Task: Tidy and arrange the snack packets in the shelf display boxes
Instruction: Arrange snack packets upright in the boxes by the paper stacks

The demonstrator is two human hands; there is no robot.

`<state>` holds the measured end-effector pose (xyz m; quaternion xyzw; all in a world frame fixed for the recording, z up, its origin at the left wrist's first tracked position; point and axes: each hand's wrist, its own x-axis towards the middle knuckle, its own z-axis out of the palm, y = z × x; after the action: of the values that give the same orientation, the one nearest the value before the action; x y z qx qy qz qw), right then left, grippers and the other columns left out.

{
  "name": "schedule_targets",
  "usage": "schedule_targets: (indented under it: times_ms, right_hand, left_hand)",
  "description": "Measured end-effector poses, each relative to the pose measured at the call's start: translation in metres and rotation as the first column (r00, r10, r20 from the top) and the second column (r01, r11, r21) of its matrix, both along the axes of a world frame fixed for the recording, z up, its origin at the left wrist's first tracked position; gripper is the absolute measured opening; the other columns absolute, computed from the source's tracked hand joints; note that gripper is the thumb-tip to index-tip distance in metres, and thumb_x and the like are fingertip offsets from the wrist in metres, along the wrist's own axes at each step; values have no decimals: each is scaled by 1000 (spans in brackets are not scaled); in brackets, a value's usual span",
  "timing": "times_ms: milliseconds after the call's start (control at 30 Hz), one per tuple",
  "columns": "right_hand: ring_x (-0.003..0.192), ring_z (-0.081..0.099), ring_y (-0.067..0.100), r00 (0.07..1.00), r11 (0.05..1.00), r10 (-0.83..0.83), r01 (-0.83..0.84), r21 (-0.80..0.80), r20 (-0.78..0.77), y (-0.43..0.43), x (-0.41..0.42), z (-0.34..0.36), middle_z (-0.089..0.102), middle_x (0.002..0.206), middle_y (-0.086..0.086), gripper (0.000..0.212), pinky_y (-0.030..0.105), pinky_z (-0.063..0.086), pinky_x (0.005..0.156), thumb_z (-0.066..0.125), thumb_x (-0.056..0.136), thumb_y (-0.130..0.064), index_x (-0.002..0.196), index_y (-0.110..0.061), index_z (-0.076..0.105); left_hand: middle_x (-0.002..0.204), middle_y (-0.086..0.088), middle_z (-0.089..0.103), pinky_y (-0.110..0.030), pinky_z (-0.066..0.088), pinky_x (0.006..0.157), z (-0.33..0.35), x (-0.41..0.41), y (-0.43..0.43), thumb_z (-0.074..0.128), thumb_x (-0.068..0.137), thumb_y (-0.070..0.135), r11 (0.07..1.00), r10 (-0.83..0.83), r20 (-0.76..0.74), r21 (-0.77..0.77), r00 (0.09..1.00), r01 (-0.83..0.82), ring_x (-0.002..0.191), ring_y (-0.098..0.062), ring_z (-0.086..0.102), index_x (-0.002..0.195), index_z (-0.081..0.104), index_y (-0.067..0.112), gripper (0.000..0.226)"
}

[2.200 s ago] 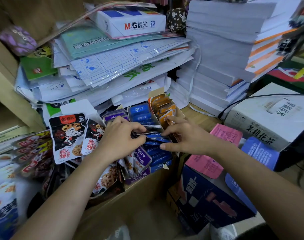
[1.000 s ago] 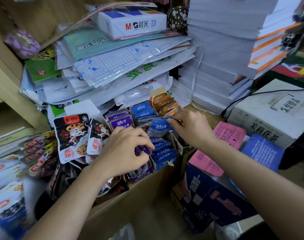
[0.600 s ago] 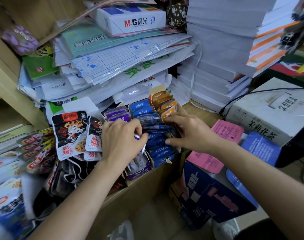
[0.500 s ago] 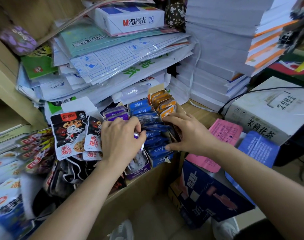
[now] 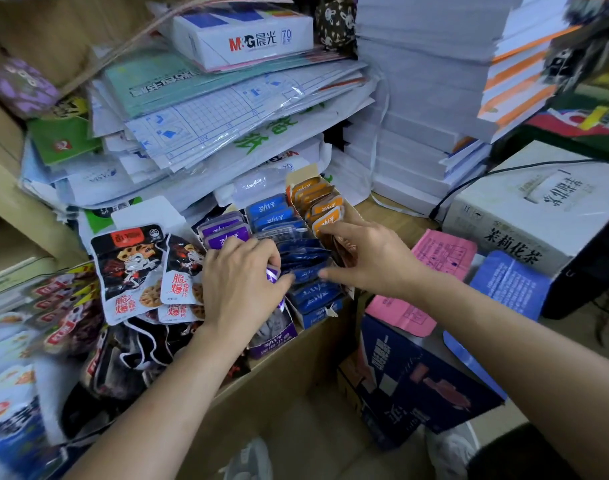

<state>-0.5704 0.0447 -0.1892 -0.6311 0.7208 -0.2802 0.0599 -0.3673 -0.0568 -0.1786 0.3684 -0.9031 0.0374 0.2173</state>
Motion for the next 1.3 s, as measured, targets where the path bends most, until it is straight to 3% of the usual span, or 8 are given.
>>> schedule_targets:
  times_ms: [100, 167, 367, 533, 667, 867, 1067, 1300]
  right_hand:
    - [151, 15, 19, 994, 981, 103, -96, 168, -29, 10, 1, -1, 28, 160, -4, 104, 42, 25, 118, 74, 69, -70, 155, -33, 28]
    - [154, 7, 19, 994, 979, 100, -90, 181, -49, 13, 3, -6, 21, 164, -5, 107, 47, 25, 121, 73, 68, -72, 156, -35, 25]
    - [141, 38, 19, 998, 992, 64, -66, 109, 19, 20, -6, 4, 37, 156, -6, 88, 49, 44, 110, 78, 76, -54, 151, -29, 38]
    - [144, 26, 28, 994, 993, 24, -12, 116, -107, 23, 5, 4, 24, 161, -3, 98, 57, 32, 113, 76, 75, -59, 155, -36, 24]
    - [145, 19, 27, 984, 999, 35, -27, 44, -176, 30, 18, 8, 22, 161, -2, 101, 54, 26, 110, 76, 73, -60, 156, -37, 23]
    - [120, 51, 18, 957, 947, 189, -236, -217, -218, 12, 56, 13, 63, 126, -7, 45, 43, 45, 96, 69, 86, -45, 125, -22, 68]
    - [109, 51, 17, 962, 955, 214, -243, -171, -168, -43, 62, 21, 68, 122, -7, 44, 42, 48, 92, 73, 86, -37, 127, -22, 67]
    - [121, 41, 27, 844, 989, 146, -144, 44, -516, -68, 77, 15, 54, 135, -6, 57, 45, 38, 95, 64, 87, -56, 136, -27, 58]
  left_hand:
    - [75, 17, 60, -28, 36, 67, 9, 6, -6, 81, 72, 58, 991, -62, -46, 120, 997, 67, 82, -10, 53, 71, 60, 31, 34]
    - [77, 18, 61, -23, 38, 65, 19, 17, -12, 82, 73, 53, 954, -124, -77, 264, 989, 140, 79, -2, 54, 68, 61, 32, 30]
    - [101, 24, 67, -29, 38, 95, 31, 58, -23, 76, 78, 52, 883, -260, -48, 392, 964, 258, 107, 0, 55, 69, 69, 34, 22]
    - [110, 27, 66, -39, 36, 108, 30, 70, -18, 61, 77, 75, 896, -292, -36, 340, 956, 286, 123, -2, 52, 73, 69, 39, 37]
    - [114, 28, 66, -37, 36, 104, 32, 77, -15, 59, 67, 80, 897, -277, -30, 349, 960, 270, 127, -2, 50, 72, 67, 41, 41]
    - [125, 23, 61, -47, 39, 104, 29, 91, -10, 57, 74, 71, 928, -261, -9, 272, 965, 254, 122, -7, 52, 88, 73, 45, 34]
    - [118, 20, 64, -34, 32, 100, 23, 102, -10, 64, 75, 70, 944, -237, 5, 237, 972, 229, 114, -9, 56, 92, 75, 44, 33]
    - [115, 20, 65, -31, 27, 102, 19, 111, -10, 61, 72, 69, 948, -244, 3, 211, 970, 238, 120, -10, 56, 88, 74, 42, 34]
